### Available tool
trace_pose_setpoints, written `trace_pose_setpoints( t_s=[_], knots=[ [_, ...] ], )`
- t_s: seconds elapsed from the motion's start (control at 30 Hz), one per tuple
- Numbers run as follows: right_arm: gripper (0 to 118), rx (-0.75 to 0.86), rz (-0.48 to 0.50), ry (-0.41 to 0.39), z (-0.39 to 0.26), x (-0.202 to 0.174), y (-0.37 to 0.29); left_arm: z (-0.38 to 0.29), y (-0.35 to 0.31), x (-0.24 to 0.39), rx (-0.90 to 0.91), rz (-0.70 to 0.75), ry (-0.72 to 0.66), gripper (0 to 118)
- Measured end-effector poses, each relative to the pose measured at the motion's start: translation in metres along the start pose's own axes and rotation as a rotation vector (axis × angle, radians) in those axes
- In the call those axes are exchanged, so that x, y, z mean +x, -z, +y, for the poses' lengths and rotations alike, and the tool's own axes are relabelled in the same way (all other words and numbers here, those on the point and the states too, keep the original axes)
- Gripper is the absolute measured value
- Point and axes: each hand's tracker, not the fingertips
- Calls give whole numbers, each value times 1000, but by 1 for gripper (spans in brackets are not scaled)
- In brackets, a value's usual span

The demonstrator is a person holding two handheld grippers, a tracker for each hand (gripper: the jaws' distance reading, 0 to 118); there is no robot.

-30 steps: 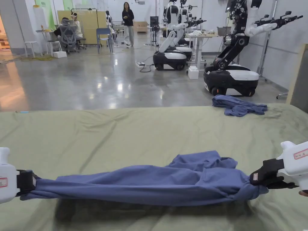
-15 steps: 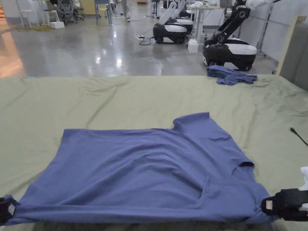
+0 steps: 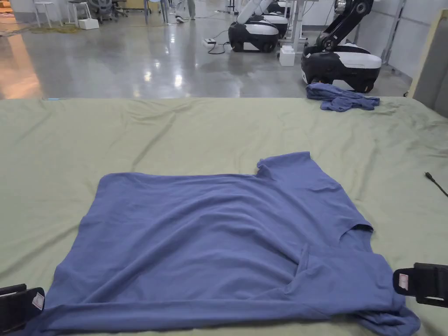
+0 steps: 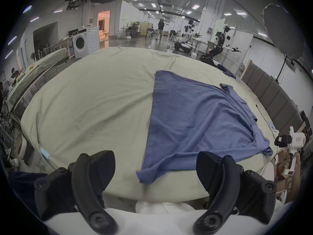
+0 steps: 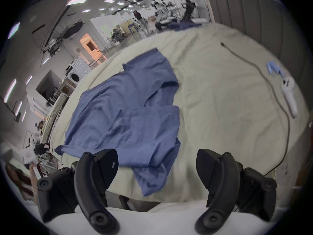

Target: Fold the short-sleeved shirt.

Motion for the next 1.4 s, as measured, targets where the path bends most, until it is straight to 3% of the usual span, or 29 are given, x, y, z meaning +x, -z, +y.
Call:
trace_pose_setpoints(
  t_s=[0.07,0.1,0.13,0.17,0.2,0.23,0.33,0.43,0.5,0.53,0.6,0.63,0.77,0.8,0.83,0.9,1.0,1.07,1.1,1.13,1.17,1.2,1.33,1.4],
  knots=[
    [87,54,30,-8,-17,-12,-17,-6,-7,4,-2,-29,-1,107],
    [62,79,40,1,-26,-17,-21,-8,-9,6,-15,-37,11,103],
    [36,79,49,14,-36,-20,-22,-12,-11,9,-19,-27,30,89],
    [14,69,62,41,-42,-16,-19,-16,-12,12,-14,-12,44,59],
    [11,50,81,85,-51,-16,-18,-22,-9,12,-17,12,59,10],
    [8,40,104,103,-57,-17,-19,-24,-7,11,-22,18,51,1],
    [3,20,98,89,-69,-28,-19,-30,-6,1,-44,5,8,0],
    [2,-3,2,-27,-73,-38,-18,-31,-5,-5,-31,21,-1,0],
    [2,-1,20,2,-71,-34,-13,-30,0,-8,-20,28,7,1],
    [2,-10,45,54,-69,-30,-10,-28,3,-11,-15,5,-2,17],
    [2,-6,54,83,-67,-25,-3,-23,15,-13,-66,-27,-28,102],
    [2,-6,47,69,-66,-27,-1,-23,22,-14,-78,-19,-22,105],
    [2,-19,65,45,-64,-32,5,-15,47,-16,-90,11,-25,105],
    [2,-20,73,56,-64,-31,7,-15,52,-17,-95,6,-33,100],
    [2,-26,77,63,-65,-31,10,-16,59,-18,-106,-13,-49,81],
    [2,-26,62,66,-65,-31,13,-19,65,-14,-121,-49,-52,3],
    [3,-21,49,43,-66,-41,14,-28,69,-7,-112,-103,1,3],
    [3,-21,21,26,-64,-41,17,-27,67,-1,-125,-26,42,3],
    [15,-18,-5,11,-63,-40,18,-26,65,-1,-110,-34,49,3],
    [44,-16,-40,-21,-61,-41,20,-25,63,-3,-110,-39,41,3],
    [83,-8,-76,-46,-60,-40,23,-23,62,-4,-108,-41,29,3],
    [113,5,-92,-61,-57,-36,25,-22,60,-5,-102,-50,19,3],
    [113,21,-157,-86,-42,-22,30,-17,54,-1,-95,-47,34,3],
    [104,-8,-169,-79,-35,-7,41,-14,53,1,-89,-46,40,3]
  ],
)
